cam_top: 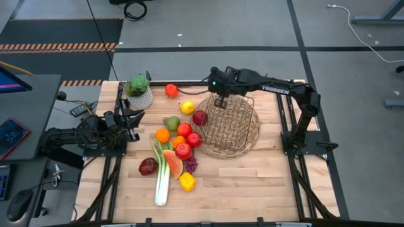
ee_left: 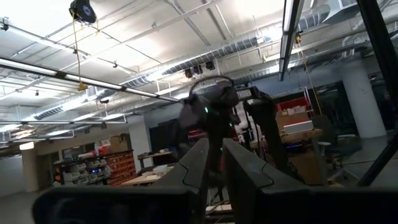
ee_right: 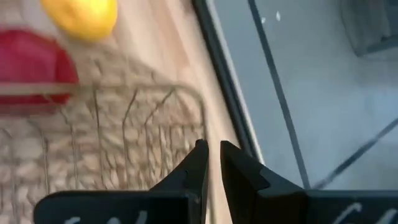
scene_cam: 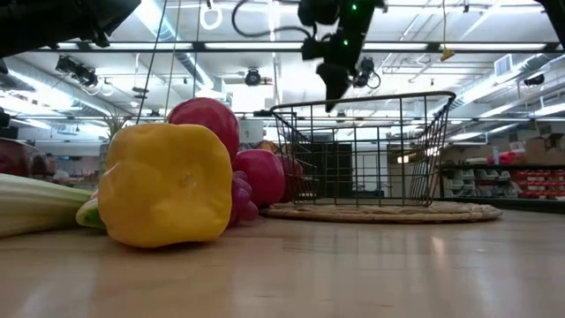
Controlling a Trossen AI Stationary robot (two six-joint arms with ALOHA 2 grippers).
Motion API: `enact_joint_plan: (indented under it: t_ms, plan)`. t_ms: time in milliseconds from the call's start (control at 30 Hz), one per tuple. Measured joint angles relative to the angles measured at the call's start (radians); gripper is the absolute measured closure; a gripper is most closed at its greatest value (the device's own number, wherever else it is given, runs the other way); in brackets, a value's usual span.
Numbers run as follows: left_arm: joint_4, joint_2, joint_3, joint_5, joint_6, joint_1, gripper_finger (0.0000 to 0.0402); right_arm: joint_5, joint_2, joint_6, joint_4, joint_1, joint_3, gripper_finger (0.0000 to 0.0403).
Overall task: Build produce basket
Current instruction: Put the red apple into the gold wire basket
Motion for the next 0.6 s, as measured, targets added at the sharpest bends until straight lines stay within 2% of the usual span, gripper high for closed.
enact_joint_plan:
  t_ms: [233, 333, 600]
  plan:
    - [0.015, 0.0, 0.0, 0.0, 0.001, 0.0, 0.0349, -0.007, 0.001, -0.044, 0.077, 0.028, 0.042, 0.0355]
    - [0.015, 0.0, 0.0, 0.001, 0.001, 0.0, 0.0349, -0.012, 0.024, -0.071, 0.164, 0.035, 0.042, 0.0355]
    - [0.011, 0.001, 0.0, 0.0, -0.001, 0.0, 0.0349, -0.233, 0.156, -0.142, 0.522, 0.035, 0.055, 0.0355]
